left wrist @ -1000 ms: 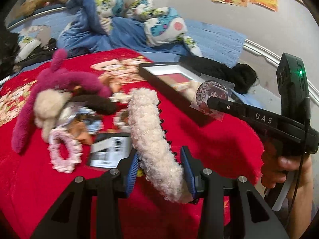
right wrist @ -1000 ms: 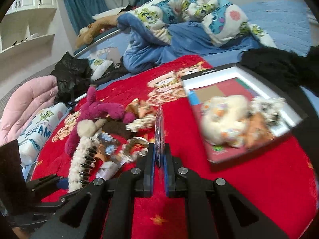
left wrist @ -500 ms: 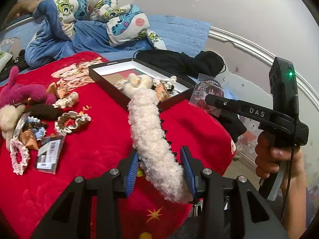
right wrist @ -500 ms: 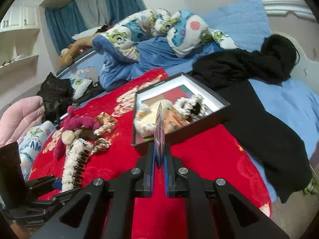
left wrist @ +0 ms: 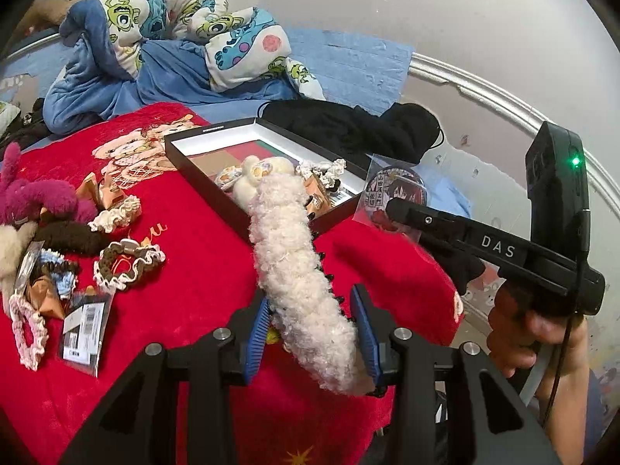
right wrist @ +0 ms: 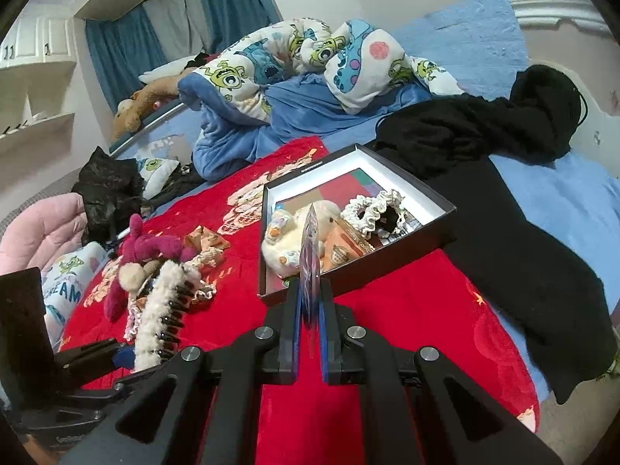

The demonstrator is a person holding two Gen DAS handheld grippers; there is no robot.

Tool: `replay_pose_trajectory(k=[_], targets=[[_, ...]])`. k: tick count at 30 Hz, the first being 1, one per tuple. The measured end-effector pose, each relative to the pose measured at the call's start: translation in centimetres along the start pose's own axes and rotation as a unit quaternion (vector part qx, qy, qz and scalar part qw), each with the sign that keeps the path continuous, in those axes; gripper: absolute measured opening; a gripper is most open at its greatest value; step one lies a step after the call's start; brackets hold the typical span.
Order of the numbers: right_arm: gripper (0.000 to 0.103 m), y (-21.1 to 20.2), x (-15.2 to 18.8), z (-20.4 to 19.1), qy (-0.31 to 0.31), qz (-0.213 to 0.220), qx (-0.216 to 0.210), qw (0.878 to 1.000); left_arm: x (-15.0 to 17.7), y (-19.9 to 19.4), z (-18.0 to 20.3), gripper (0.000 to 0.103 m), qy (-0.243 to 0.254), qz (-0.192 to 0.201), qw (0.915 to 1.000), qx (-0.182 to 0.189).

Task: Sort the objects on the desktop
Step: 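Carry the hair clip with the left tool while the right tool carries the packet toward the box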

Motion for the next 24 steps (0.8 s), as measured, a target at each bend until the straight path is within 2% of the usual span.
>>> replay_pose_trajectory(k=[11,24], targets=[[0.008,2.3,-1.6,0.1,0.016,-0.001,-0.011,1.0,-2.7,3.1,-1.6,0.042,-0.011,0.009,0.9999,-0.001],[0.008,7.8,-2.8,0.8,0.03,-0.045,0.019,0.998,-7.0,8.8,-3.9,0.042,-0.005,-0.005,1.0,0.002]])
Point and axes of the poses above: each gripper's, at about its wrist camera, not at the fingertips, and y roughly the way its jaws point, z to its right, x to its underside, the point moved 4 cm from there along y, roughly the way its jaws point, and after that the axes turned 5 degrees about x, right-handed, at the moved point
